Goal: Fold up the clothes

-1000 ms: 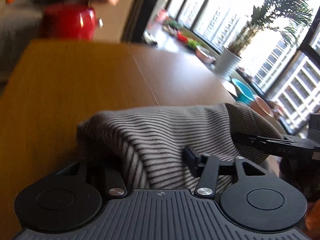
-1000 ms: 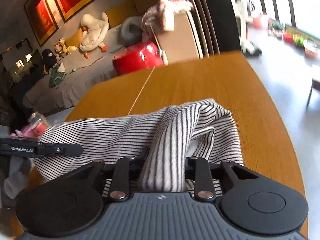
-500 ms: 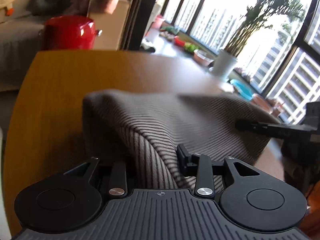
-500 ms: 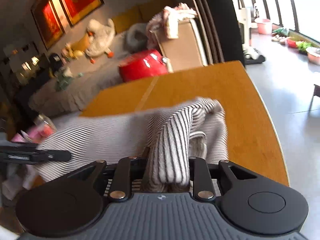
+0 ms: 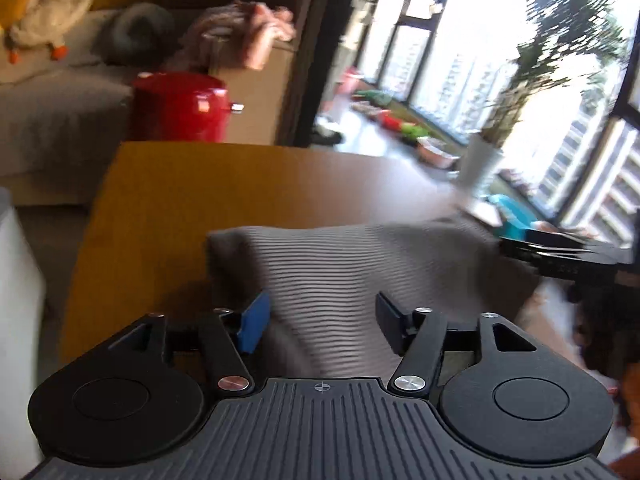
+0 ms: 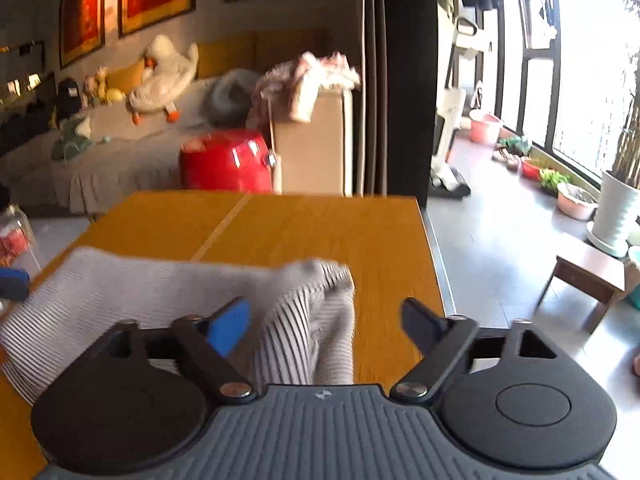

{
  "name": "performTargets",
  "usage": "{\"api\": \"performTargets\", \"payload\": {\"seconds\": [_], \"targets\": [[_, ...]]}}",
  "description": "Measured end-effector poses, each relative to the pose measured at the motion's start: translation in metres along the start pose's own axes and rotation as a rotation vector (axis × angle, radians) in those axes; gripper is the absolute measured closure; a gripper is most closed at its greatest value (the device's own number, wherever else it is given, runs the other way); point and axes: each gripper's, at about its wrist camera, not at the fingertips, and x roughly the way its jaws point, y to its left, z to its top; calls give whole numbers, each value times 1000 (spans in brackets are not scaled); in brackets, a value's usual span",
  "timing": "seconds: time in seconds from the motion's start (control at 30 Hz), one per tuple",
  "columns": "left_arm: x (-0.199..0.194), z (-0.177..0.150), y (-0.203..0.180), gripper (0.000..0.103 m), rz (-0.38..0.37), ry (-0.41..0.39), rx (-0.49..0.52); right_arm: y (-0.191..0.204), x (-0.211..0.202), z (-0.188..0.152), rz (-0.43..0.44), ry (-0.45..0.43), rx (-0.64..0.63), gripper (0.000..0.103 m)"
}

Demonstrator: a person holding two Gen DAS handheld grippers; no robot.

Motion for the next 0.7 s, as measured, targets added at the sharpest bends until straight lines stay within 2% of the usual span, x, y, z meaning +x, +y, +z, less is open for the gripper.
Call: {"api": "performTargets", "payload": {"seconds": [0.1,0.17,0.23,0.27,0.4,0.47,0.57,0.7], "targets": [[9,-5,-13,29,-136,78,-30,10,1,9,73,-32,-19,4],[24,-14,-18,25,-191,146,-36,18,6,14,136,-42,-32,4],[38,-22,-18,22,-191,186,-50,23,23,16,202,-6,-22,4],[42,-23,-16,21,-190,181,-55,24,35,14,219,31,-9,4],[48,-14,0,21,-185,149,-97,18,69,-9,142,170,26,3],[53,-9,10,25,-162,133,-114,16,65,-22,148,179,40,2],[62,1,23,25,-159,112,-158,24,45,-36,145,199,26,1],[81,16,18,24,-105,57,-97,46,12,-56,173,252,14,0]]}}
